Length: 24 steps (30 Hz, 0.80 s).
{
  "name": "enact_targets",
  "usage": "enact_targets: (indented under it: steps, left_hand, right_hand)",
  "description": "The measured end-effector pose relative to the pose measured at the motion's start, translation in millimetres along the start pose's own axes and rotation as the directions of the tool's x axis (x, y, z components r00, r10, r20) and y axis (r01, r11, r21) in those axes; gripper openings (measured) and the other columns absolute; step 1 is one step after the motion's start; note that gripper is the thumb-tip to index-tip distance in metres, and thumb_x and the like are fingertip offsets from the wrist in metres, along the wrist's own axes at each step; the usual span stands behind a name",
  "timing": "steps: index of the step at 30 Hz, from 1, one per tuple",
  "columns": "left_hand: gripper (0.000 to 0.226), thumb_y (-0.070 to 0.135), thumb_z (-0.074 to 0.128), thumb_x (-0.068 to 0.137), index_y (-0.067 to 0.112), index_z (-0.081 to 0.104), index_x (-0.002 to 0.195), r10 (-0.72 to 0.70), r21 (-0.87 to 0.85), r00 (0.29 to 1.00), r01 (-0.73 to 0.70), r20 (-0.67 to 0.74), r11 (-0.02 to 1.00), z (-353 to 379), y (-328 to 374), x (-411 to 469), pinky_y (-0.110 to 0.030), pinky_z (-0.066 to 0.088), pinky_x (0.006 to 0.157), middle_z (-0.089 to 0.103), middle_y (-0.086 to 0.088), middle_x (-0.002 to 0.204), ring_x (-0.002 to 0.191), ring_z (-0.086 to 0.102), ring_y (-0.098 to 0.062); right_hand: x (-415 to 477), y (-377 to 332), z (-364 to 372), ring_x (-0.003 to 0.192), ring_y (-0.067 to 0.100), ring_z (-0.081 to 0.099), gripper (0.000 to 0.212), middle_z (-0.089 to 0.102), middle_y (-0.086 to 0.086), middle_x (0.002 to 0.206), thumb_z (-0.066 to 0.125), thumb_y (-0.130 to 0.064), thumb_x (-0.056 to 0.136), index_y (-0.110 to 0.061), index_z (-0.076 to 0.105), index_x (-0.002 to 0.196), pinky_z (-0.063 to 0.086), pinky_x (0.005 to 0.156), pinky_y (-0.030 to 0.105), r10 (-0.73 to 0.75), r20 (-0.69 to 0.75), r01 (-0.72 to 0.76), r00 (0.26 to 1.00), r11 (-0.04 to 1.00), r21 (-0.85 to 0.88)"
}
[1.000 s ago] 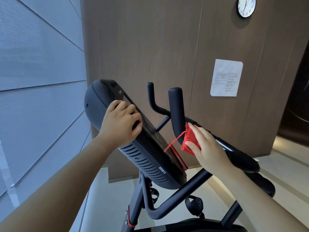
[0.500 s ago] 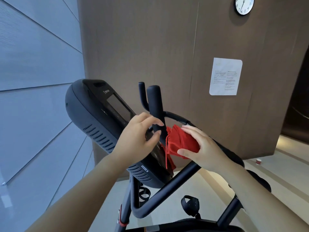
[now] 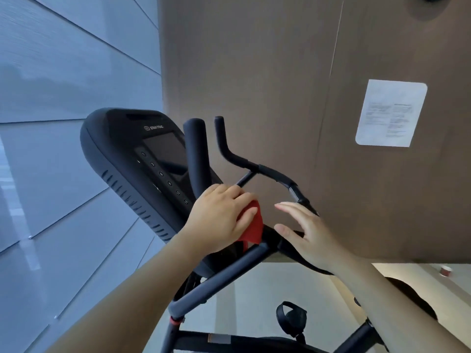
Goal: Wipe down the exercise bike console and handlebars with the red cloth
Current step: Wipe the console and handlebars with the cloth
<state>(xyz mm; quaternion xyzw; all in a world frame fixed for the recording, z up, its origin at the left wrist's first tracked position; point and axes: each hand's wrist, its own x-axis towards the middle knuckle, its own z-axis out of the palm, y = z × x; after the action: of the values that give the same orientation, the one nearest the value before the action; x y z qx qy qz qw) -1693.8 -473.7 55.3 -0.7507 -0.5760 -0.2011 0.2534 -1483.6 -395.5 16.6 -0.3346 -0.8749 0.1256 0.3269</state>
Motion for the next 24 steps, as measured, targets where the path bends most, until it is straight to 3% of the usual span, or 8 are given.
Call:
enact_targets:
  steps: [3,6,11,17,22,24]
  left_hand:
    - [0.057,0.059,0.019,0.093,0.027,0.051,0.129,-0.034,0.004,0.999,0.034,-0.004,0.999,4,6,-8,-0.033,0.035,0.100,0.059,0.003,0.112,0.105,0.052,-0.019]
    - [0.062,0.060,0.024,0.092,0.021,0.051,0.131,-0.090,0.022,0.996,0.090,0.001,0.996,6,18,-13,-0.038,0.035,0.103,0.057,-0.002,0.118,0.111,0.049,-0.023]
    - [0.055,0.052,0.025,0.094,0.019,0.056,0.127,-0.182,0.062,0.983,0.182,-0.001,0.981,10,40,-9,-0.038,0.034,0.102,0.059,-0.003,0.118,0.112,0.050,-0.026]
    - [0.053,0.049,0.020,0.095,0.023,0.058,0.122,-0.168,0.046,0.985,0.166,0.028,0.985,16,64,0,-0.033,0.034,0.099,0.058,0.000,0.113,0.107,0.050,-0.022]
    - [0.050,0.050,0.030,0.094,0.018,0.056,0.122,-0.145,0.003,0.989,0.145,-0.007,0.989,11,55,-15,-0.034,0.034,0.104,0.056,0.000,0.119,0.114,0.049,-0.020]
    - [0.049,0.050,0.030,0.093,0.018,0.058,0.117,-0.189,-0.005,0.981,0.189,-0.036,0.982,14,58,-12,-0.034,0.032,0.105,0.056,0.002,0.118,0.116,0.048,-0.019]
  right_hand:
    - [-1,7,2,0.121,-0.022,0.023,0.065,0.035,-0.027,0.135,0.029,-0.070,0.082,-0.035,0.038,0.135,0.016,0.093,-0.002,-0.029,0.068,0.026,0.997,0.999,0.047]
    - [-7,18,-1,0.114,-0.030,0.018,0.062,0.034,-0.027,0.134,0.030,-0.066,0.084,-0.033,0.038,0.136,0.015,0.088,-0.008,-0.064,0.091,0.059,0.994,0.996,0.061]
    - [-24,41,-7,0.121,-0.019,0.025,0.063,0.035,-0.030,0.133,0.025,-0.072,0.084,-0.036,0.039,0.134,0.022,0.091,0.005,-0.084,0.082,0.082,0.993,0.996,0.031]
    - [-29,44,-6,0.115,-0.004,0.044,0.053,0.051,-0.023,0.123,0.034,-0.062,0.087,-0.032,0.049,0.128,0.039,0.090,0.019,-0.123,0.025,0.121,0.992,0.990,0.069]
    - [-41,58,-11,0.121,-0.019,0.024,0.059,0.036,-0.034,0.130,0.022,-0.068,0.087,-0.040,0.035,0.138,0.019,0.100,0.011,-0.187,0.051,0.189,0.981,0.982,-0.027]
    - [-43,61,-10,0.121,-0.020,0.022,0.060,0.035,-0.033,0.130,0.022,-0.066,0.087,-0.037,0.036,0.138,0.019,0.100,0.011,-0.202,0.018,0.203,0.979,0.978,-0.049]
